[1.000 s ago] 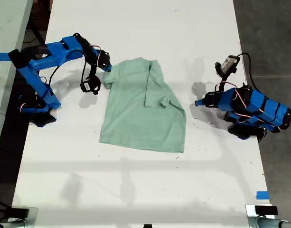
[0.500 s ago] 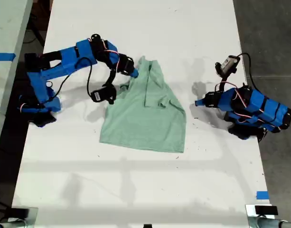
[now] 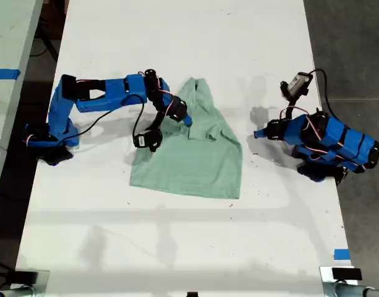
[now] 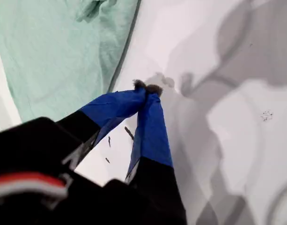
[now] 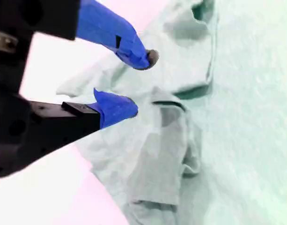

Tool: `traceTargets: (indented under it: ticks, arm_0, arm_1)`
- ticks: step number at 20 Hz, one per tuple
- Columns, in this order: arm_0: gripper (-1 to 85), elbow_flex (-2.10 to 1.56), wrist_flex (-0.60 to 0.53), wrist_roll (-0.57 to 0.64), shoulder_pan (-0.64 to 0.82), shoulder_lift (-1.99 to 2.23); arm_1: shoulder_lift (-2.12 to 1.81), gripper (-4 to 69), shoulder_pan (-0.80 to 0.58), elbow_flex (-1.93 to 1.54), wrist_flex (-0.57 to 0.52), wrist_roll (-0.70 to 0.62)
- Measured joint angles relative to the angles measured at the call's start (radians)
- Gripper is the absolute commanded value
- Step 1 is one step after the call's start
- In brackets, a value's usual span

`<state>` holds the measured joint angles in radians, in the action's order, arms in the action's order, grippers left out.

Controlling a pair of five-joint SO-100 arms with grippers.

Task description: Fold t shirt

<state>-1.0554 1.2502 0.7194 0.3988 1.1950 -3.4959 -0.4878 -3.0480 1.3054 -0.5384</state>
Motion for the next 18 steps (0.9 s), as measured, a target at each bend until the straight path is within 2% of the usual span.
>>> traceTargets:
  ticks: [4,6,11,16,18]
  arm_0:
    - [5.7,-0.106,0.035,-0.006,0.092,0.333]
    - [-0.2,-0.255,-0.006,-0.026,0.163,0.549]
    - [-0.3,-1.085,-0.354,-0.06,0.351,1.379]
    - [-0.3,-1.755,-0.595,-0.055,0.344,1.818]
    - [-0.3,-1.97,-0.63,-0.055,0.365,1.974]
  arm_1:
    - [0.0,-0.2,0.0,0.0,0.0,0.0]
    - [0.0,-0.2,0.0,0.0,0.0,0.0]
    - [0.0,-0.2,0.0,0.0,0.0,0.0]
    - [0.0,-0.2,0.0,0.0,0.0,0.0]
    - [0.0,-0.2,0.0,0.0,0.0,0.0]
